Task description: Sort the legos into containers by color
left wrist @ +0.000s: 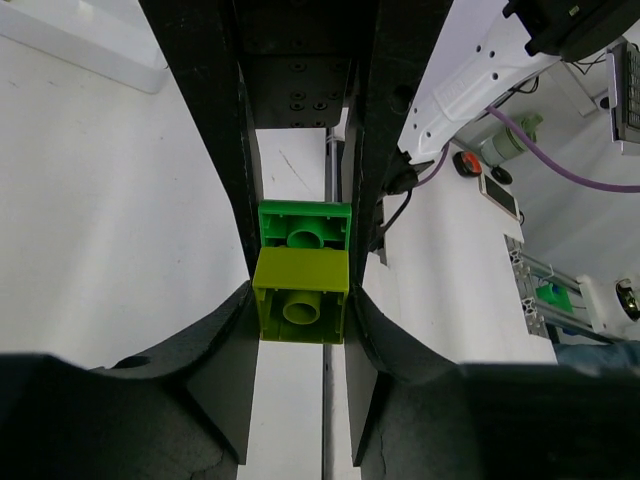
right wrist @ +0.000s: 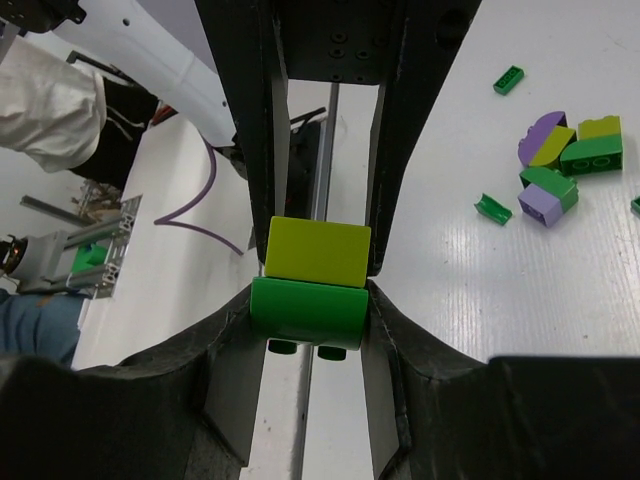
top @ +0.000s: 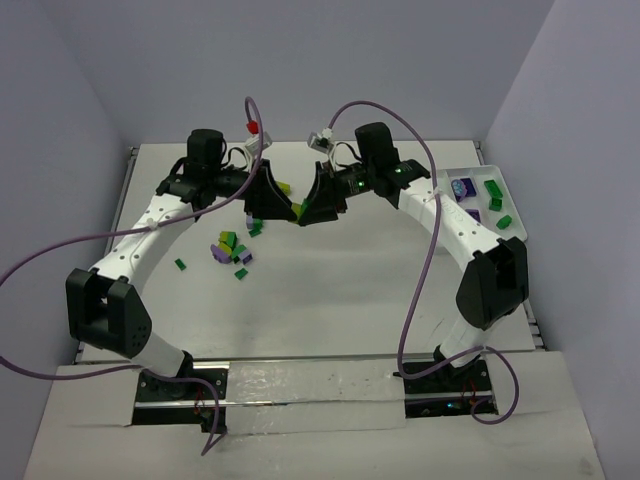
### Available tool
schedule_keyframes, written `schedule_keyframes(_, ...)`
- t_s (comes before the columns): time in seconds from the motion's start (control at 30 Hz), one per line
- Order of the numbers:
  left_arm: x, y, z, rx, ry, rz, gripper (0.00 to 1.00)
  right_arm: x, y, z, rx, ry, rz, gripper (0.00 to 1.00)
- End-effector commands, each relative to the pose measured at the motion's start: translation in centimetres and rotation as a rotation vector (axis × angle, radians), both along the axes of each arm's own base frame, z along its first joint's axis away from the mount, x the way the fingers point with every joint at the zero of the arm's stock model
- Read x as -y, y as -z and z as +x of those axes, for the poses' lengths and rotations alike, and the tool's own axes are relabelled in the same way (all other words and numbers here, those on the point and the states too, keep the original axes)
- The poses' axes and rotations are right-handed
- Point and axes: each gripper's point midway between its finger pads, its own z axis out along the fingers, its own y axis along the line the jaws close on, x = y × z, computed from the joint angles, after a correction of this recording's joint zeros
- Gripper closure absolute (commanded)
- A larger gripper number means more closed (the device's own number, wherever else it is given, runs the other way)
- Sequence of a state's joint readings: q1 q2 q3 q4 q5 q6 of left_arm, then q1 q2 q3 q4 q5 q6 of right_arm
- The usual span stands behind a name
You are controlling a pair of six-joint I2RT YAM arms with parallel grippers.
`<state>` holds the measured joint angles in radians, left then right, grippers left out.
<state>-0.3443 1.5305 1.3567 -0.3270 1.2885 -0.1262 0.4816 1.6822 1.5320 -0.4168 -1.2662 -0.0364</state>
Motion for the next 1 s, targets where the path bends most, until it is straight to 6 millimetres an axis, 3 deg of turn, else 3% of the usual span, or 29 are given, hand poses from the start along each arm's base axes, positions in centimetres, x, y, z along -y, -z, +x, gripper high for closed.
schedule_keyframes(0.0, 0.3, -2.7, -1.0, 0.065, 0.078, -0.054, 0.84, 0.2, -1.8, -0.4, 0.076, -0.003, 0.016, 1.0)
schedule_keyframes(0.07, 0.3, -2.2, -0.6, 0.055, 0.057, -0.039, 0.99, 0.6, -1.6, -0.7, 0.076, -0.001, 0.011, 1.0)
schedule_keyframes(0.3, -1.8, -1.3, 3.6, 0.071, -0.128, 0.007, 1.0, 6.9, -0.1, 1.7, 0.044, 0.156, -0.065, 1.0)
schedule_keyframes(0.43, -2.6, -0.2, 6.5, 0.118, -0.255, 0.111, 1.0, 13.9, 2.7, 5.0, 0.044, 0.349, -0.234, 1.0)
schedule_keyframes(0.5, -2.9, 0.4, 7.8, 0.13, -0.321, 0.152, 1.0, 18.5, 4.3, 7.1, 0.039, 0.468, -0.317, 1.0)
schedule_keyframes(0.53, -3.0, 0.7, 8.2, 0.128, -0.35, 0.168, 1.0, 19.0, 5.0, 7.5, 0.036, 0.488, -0.358, 1.0)
schedule_keyframes(0.57, -3.0, 0.6, 8.3, 0.132, -0.352, 0.166, 1.0, 21.2, 5.9, 8.7, 0.033, 0.556, -0.413, 1.0)
schedule_keyframes(0.6, -3.2, 0.9, 9.2, 0.149, -0.398, 0.195, 1.0, 25.0, 7.7, 11.0, 0.039, 0.687, -0.538, 1.0)
schedule_keyframes(0.67, -3.5, 1.5, 10.4, 0.16, -0.459, 0.237, 1.0, 28.7, 9.1, 13.2, 0.024, 0.83, -0.647, 1.0)
schedule_keyframes(0.7, -3.5, 1.7, 10.9, 0.165, -0.484, 0.258, 1.0, 32.2, 10.0, 15.2, 0.035, 0.958, -0.742, 1.0)
schedule_keyframes(0.73, -3.4, 1.6, 11.2, 0.172, -0.496, 0.266, 1.0, 34.2, 11.6, 16.3, 0.012, 1.02, -0.815, 1.0)
schedule_keyframes(0.77, -3.4, 1.6, 11.4, 0.17, -0.5, 0.272, 1.0, 35.6, 11.7, 16.9, 0.017, 1.072, -0.866, 1.0)
schedule_keyframes(0.83, -3.2, 2.0, 11.8, 0.153, -0.499, 0.282, 1.0, 38.0, 14.0, 17.9, -0.025, 1.119, -0.978, 1.0)
schedule_keyframes(0.9, -3.1, 2.2, 12.1, 0.143, -0.504, 0.286, 1.0, 39.5, 14.8, 19.3, -0.033, 1.159, -1.037, 1.0)
schedule_keyframes(0.97, -3.1, 2.5, 12.4, 0.138, -0.513, 0.29, 1.0, 40.5, 17.4, 20.3, -0.089, 1.168, -1.095, 1.0)
